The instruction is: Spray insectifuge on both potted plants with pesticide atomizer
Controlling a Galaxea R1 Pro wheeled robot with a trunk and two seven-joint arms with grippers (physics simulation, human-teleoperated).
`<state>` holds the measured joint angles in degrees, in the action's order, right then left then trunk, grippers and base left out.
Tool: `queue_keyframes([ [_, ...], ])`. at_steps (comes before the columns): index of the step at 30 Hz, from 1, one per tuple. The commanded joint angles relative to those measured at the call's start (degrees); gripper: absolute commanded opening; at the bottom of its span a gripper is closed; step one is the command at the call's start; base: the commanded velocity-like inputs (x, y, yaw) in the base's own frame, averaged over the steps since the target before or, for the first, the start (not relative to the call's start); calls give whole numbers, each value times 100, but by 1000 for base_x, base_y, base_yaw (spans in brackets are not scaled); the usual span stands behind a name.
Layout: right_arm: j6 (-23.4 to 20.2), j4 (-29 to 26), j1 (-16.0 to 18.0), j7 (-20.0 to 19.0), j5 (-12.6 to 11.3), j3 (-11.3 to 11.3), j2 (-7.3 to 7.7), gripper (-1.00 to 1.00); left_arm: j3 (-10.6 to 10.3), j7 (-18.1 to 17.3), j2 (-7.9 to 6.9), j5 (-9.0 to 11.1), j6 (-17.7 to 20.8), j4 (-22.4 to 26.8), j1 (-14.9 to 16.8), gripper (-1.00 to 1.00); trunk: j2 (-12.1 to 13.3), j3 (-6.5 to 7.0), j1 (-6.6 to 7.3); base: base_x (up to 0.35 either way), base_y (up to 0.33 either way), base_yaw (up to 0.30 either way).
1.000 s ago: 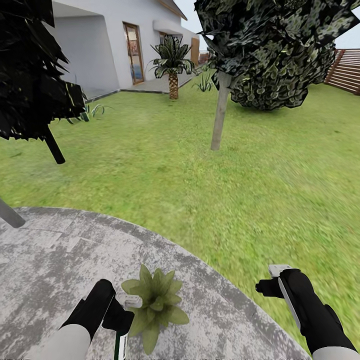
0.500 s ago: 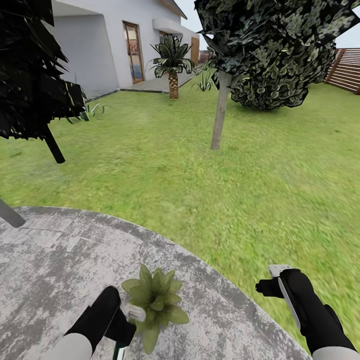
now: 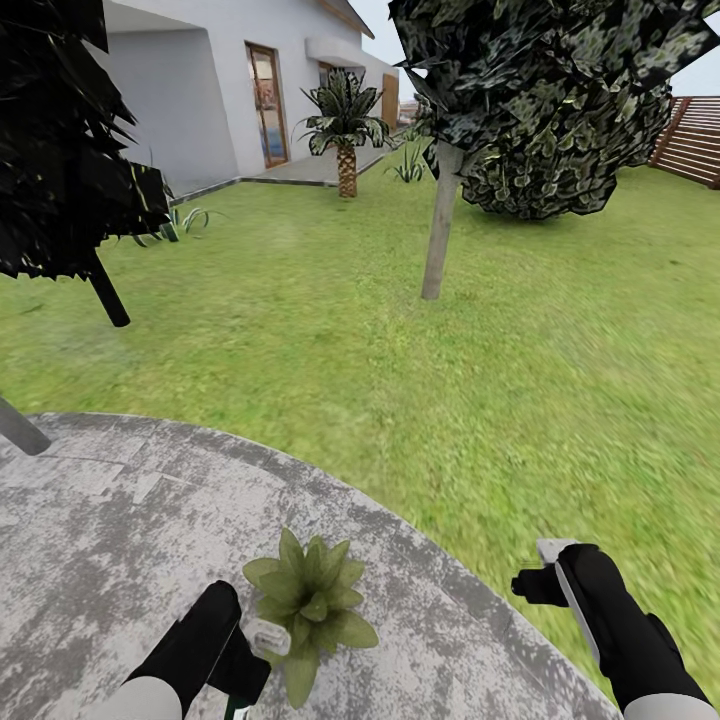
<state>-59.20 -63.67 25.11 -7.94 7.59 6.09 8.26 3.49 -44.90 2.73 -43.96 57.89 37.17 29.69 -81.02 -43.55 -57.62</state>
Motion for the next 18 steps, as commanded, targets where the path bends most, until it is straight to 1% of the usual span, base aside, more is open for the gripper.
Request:
queue_keyframes([
  [1,-22,-5,3,-58,60,5,0,100,37,-51,8,-60,21,17,13,-100,-3,-5,0,0,0,0],
  [3,-22,-5,3,-58,63,6,0,100,38,11,12,-60,21,37,39,-100,-3,-5,0,0,0,0],
  [4,-23,-5,3,-58,63,6,0,100,41,90,17,-60,21,47,45,-100,-3,-5,0,0,0,0],
  [5,-22,-5,3,-58,64,6,0,100,44,266,21,-60,21,54,50,-100,-3,-5,0,0,0,0],
  [6,-22,-5,3,-58,65,3,0,100,45,364,23,-60,21,57,51,-100,-3,-5,0,0,0,0],
  [8,-22,-5,3,-58,67,5,0,100,46,490,25,-60,21,61,61,-100,-3,-5,0,0,0,0],
  [11,-22,-5,3,-57,66,3,0,100,53,543,32,-60,22,62,131,-100,-3,-5,0,0,0,0],
  [14,-23,-5,3,-57,66,5,0,100,57,551,34,-60,27,63,312,-100,-3,-5,0,0,0,0],
  [18,-22,-5,3,-55,67,4,0,100,63,552,41,-60,29,63,442,-100,-3,-5,0,0,0,0],
])
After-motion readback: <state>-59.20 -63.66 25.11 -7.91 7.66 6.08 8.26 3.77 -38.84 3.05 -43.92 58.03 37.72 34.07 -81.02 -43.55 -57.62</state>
